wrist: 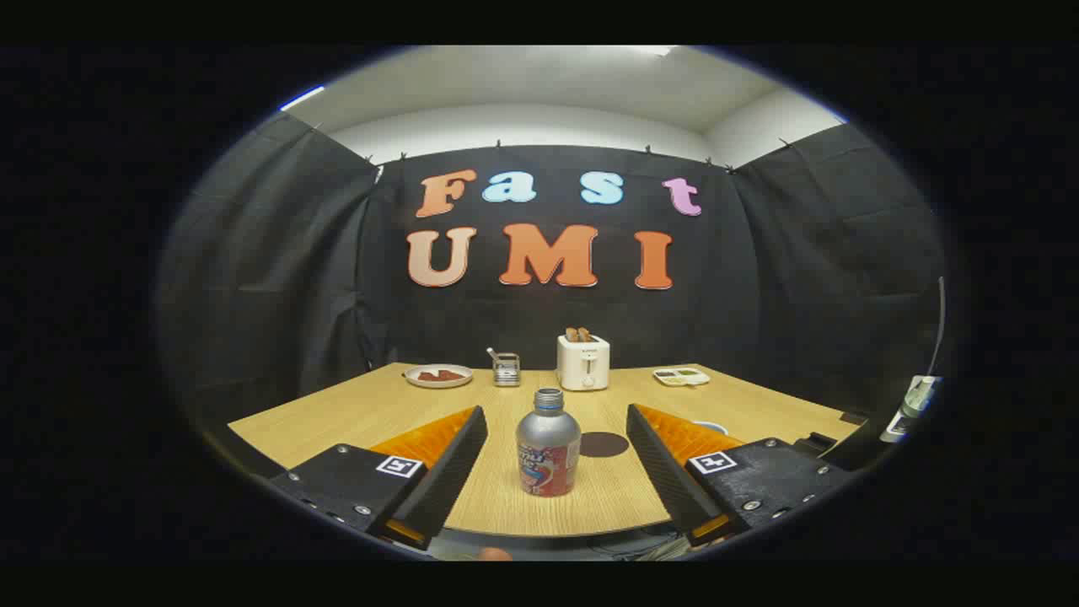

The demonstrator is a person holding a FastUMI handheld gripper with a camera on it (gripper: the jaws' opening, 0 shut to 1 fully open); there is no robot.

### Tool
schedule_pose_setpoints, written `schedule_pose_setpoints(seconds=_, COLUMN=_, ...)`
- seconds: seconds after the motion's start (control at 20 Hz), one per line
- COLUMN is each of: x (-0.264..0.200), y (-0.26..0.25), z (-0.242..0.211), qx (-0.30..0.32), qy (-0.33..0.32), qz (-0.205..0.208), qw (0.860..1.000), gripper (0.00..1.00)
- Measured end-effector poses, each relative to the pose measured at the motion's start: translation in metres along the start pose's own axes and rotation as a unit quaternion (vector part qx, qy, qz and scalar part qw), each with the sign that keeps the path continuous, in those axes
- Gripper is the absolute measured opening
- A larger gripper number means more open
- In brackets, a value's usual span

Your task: Take the bottle from table, then pour the juice into the cup, finally place the bottle on the coaster

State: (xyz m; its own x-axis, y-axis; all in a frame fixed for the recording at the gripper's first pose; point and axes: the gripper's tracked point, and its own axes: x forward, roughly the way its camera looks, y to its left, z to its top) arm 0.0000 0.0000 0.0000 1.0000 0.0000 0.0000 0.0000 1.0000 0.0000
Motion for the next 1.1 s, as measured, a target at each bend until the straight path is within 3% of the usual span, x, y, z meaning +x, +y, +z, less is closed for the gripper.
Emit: schedule_pose_setpoints(seconds=1.1, x=0.012, y=0.002, z=-0.014, qx=-0.011, qy=0.026, qz=-0.001, qw=1.000, gripper=0.99)
